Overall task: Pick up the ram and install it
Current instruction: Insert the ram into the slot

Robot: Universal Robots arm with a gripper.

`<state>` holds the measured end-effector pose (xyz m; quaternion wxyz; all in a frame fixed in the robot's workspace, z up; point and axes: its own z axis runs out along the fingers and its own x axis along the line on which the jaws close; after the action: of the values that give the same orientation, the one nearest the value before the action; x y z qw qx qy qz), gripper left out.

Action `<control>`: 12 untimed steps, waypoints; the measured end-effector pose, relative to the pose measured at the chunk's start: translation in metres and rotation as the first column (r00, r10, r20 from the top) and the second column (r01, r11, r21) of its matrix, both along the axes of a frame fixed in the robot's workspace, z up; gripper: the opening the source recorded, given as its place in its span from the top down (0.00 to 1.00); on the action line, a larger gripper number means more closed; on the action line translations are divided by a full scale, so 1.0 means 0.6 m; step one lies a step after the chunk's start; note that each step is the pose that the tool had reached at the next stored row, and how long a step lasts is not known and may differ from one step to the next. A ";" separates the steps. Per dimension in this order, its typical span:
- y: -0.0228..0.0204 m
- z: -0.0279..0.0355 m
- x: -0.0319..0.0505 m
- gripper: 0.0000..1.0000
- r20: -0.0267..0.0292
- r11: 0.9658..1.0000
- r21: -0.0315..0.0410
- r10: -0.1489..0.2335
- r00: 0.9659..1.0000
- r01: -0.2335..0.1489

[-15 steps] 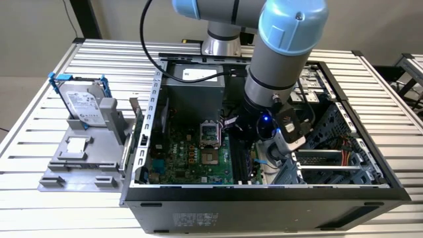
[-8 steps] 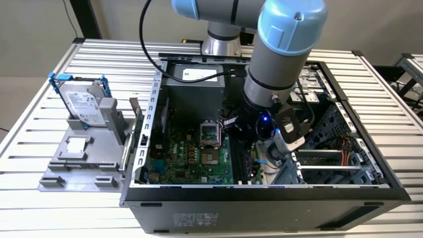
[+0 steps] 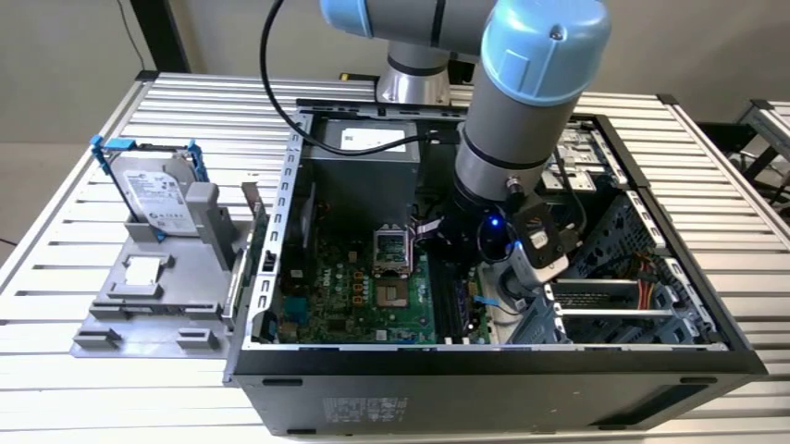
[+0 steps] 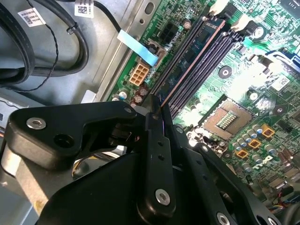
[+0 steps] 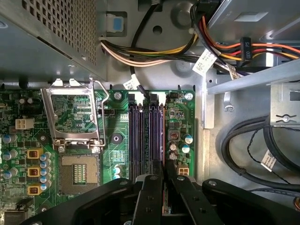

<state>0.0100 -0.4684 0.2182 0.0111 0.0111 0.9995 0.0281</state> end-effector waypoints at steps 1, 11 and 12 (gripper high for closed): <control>0.0000 0.000 0.000 1.00 0.000 1.000 0.000 0.000 1.000 0.000; 0.0001 -0.010 0.000 1.00 0.000 1.000 0.000 -0.001 1.000 0.001; 0.0000 -0.011 0.000 1.00 0.000 1.000 0.000 -0.001 1.000 0.001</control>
<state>0.0100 -0.4684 0.2116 0.0111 0.0114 0.9995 0.0280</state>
